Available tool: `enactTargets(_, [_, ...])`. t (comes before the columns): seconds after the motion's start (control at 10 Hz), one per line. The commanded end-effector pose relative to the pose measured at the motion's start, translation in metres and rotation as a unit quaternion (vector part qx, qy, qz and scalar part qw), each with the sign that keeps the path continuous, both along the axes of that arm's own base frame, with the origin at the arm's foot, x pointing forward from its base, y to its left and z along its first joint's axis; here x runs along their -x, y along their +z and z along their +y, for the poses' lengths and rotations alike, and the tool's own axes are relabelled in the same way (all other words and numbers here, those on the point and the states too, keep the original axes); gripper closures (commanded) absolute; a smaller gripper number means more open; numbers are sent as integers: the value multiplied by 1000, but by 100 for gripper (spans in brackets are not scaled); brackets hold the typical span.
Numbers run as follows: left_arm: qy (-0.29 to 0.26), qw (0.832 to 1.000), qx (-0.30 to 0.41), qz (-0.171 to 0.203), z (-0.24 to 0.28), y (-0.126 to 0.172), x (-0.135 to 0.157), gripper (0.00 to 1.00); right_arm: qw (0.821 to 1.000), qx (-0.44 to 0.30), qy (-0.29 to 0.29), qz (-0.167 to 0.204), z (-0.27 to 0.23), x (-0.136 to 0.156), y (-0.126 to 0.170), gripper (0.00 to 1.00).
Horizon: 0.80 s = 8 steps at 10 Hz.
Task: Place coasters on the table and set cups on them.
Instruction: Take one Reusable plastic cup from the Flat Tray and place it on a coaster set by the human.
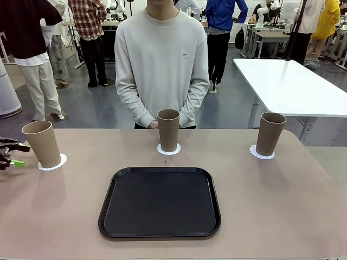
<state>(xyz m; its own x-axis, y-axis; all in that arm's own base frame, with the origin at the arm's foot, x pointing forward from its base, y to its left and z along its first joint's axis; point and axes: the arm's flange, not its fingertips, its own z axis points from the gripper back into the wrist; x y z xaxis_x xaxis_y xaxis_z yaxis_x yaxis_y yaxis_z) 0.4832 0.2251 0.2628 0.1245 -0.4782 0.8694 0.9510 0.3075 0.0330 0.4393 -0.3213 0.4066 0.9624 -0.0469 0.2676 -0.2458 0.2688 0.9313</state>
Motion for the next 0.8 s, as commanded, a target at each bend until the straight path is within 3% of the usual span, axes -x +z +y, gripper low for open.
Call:
enactTargets(0.0, [86, 996, 6, -37, -21, 59, 40, 0, 1000, -1, -5, -3, 2, 0, 1, 0])
enactTargets(0.1, [111, 991, 8, -69, -31, 92, 61, 0, 1000, -1, -5, -3, 2, 0, 1, 0])
enactTargets(0.3, [156, 982, -38, -96, -61, 137, 86, 0, 1000, -1, -5, -3, 2, 0, 1, 0])
enactTargets(0.4, [167, 981, -47, -91, -78, 156, 96, 0, 1000, -1, -5, -3, 2, 0, 1, 0])
enactTargets(0.5, [193, 978, -60, -56, -93, 169, 106, 0, 1000, -1, -5, -3, 2, 0, 1, 0])
enactTargets(0.7, [222, 969, -106, -31, -119, 193, 123, 0, 1000, -1, -5, -3, 2, 0, 1, 0])
